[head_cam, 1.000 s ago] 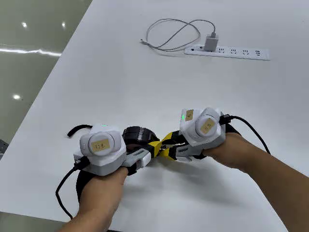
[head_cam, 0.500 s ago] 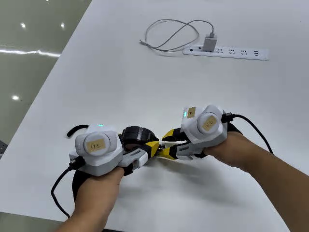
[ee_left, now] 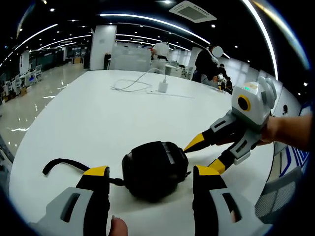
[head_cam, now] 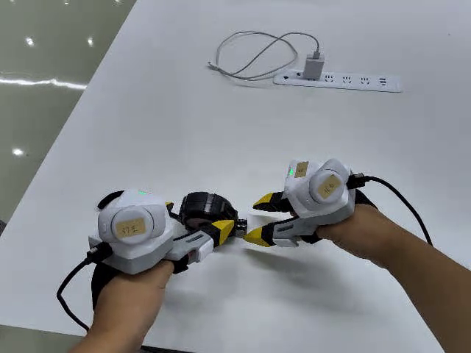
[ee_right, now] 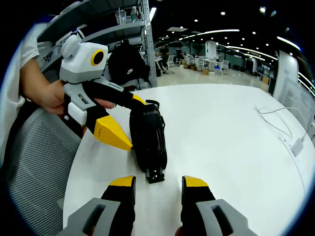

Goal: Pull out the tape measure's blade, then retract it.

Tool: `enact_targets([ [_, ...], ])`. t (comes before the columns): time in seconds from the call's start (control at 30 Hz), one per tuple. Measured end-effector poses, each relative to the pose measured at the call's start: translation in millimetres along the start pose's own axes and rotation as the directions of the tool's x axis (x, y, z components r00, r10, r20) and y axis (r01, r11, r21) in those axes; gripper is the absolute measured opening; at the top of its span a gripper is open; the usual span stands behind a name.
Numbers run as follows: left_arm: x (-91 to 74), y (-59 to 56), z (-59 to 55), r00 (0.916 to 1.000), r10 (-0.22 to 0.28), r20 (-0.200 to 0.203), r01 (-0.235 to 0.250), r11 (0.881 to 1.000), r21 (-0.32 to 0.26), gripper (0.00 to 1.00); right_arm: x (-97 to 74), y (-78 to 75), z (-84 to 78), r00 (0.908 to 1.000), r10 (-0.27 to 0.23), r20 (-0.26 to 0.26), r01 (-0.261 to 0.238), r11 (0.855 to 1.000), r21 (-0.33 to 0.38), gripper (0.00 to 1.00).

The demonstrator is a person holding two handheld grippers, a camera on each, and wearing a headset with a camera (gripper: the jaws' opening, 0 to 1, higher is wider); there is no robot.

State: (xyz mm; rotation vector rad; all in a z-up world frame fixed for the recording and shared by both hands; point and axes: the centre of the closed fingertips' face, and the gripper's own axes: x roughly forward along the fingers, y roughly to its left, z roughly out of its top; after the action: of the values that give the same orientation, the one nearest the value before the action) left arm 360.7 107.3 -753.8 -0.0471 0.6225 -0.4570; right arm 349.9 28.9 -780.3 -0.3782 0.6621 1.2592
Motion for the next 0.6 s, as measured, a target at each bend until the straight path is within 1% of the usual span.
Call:
enact_targets([
  [0.07,-1.1,0.4,-0.1,1.0,-0.003,0.003,0.003,1.0,-0.002,0.66,-1.5,-0.9,-1.6,1.0,-0.006,0.002,0.006,1.0,0.011,0.36],
  [0.17,-1.7,0.0,-1.5,1.0,-0.006,-0.002,0.006,1.0,0.009,0.66,-2.4,-0.6,-3.0,0.9999,-0.01,0.002,0.01,1.0,0.017,0.37],
  [0.3,-2.9,-1.4,-0.4,0.9999,-0.01,0.004,0.01,1.0,0.013,0.66,-5.3,-1.2,-1.0,0.9998,-0.017,0.009,0.017,1.0,0.019,0.37],
  [0.43,-4.8,-4.6,2.2,0.9996,-0.027,0.007,0.026,0.999,0.022,0.66,-14.7,-1.2,4.4,0.9985,-0.04,0.038,0.038,0.999,0.032,0.39],
  [0.53,-7.9,-6.9,3.8,0.9989,-0.046,0.006,0.046,0.998,0.053,0.67,-22.7,0.8,7.7,0.9958,-0.057,0.071,0.053,0.997,0.058,0.44],
  [0.6,-10.7,-7.3,3.9,0.9984,-0.056,0.005,0.055,0.996,0.069,0.68,-28.8,2.0,5.9,0.9946,-0.074,0.072,0.071,0.996,0.053,0.45],
])
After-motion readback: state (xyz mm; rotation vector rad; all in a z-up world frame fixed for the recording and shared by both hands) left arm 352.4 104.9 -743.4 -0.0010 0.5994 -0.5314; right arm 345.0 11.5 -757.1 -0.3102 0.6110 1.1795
